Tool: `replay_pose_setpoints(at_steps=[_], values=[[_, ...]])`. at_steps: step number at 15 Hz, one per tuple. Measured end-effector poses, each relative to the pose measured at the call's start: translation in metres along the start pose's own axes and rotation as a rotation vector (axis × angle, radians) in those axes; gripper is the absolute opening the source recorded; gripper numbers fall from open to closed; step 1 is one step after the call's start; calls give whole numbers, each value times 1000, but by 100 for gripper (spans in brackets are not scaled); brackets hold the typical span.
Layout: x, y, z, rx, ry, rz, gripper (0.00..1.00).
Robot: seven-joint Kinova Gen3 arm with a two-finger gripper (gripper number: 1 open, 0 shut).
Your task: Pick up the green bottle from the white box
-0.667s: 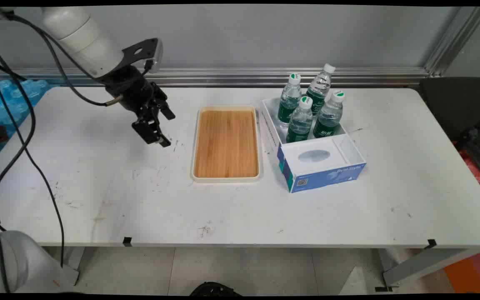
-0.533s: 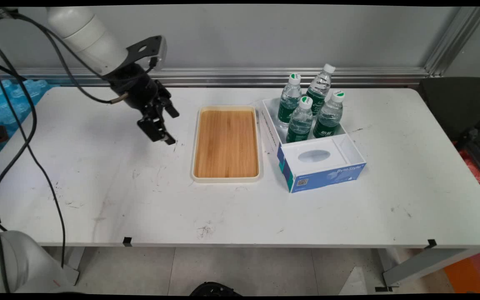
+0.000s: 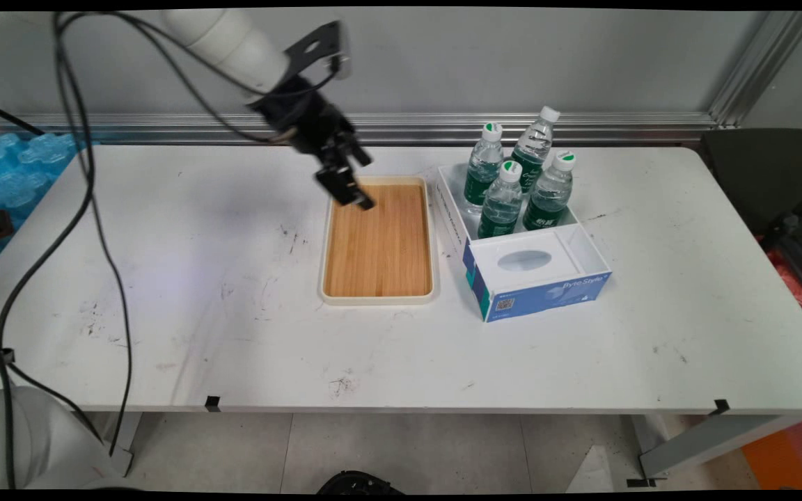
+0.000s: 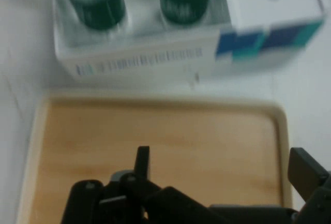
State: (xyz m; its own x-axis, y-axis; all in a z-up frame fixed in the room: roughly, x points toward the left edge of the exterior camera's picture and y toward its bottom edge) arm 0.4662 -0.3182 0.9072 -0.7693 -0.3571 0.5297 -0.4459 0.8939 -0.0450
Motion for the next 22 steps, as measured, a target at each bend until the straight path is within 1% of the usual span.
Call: replay_pose_setpoints(at_steps=[5,7,11,18,22], values=[[38,-6,30,13,101,2,100],[45,-6,40,13,125,3,100],[61,-9,73,11,189,6,100],[71,-11,119,14,252,11,100],[73,-12,140,17,272,5,100]])
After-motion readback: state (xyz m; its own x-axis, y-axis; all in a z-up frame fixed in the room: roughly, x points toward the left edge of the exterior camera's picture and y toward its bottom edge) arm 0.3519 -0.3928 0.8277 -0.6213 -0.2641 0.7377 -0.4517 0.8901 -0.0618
